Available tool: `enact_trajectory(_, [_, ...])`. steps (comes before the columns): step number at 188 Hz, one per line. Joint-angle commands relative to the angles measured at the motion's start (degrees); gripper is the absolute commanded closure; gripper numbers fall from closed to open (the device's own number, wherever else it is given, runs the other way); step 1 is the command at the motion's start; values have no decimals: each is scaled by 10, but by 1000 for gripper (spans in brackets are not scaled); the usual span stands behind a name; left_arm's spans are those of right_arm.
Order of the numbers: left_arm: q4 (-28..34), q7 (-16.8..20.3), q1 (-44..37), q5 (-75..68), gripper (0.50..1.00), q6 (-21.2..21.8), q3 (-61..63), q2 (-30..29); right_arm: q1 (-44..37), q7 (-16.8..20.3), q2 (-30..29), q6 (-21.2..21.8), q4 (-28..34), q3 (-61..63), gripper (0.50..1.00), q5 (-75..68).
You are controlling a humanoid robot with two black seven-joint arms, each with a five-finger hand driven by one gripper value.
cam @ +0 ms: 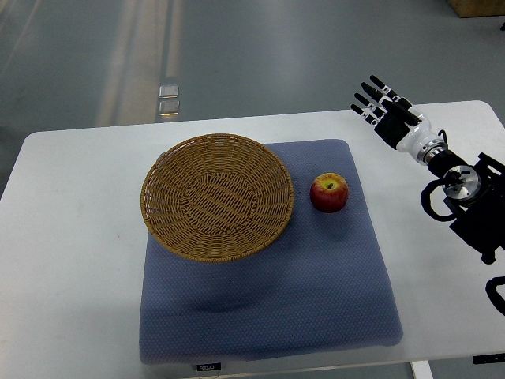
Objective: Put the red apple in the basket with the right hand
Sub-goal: 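Move the right hand over the red apple beside the basket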
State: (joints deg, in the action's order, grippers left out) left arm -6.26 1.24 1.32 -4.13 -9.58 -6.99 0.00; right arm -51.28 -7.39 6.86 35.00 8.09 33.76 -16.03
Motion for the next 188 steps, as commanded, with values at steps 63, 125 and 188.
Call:
enact_trajectory(63, [0,3,0,0,500,0,1,0,-2,1,-1,0,1,-8,572,6])
enact_trajectory(125, [-2,3,0,0,500,0,1,0,-80,17,10,0,26,-69,572,159])
enact_trajectory(188, [-1,3,0,0,500,0,1,0,-211,34,42,0,36,-223,572,381])
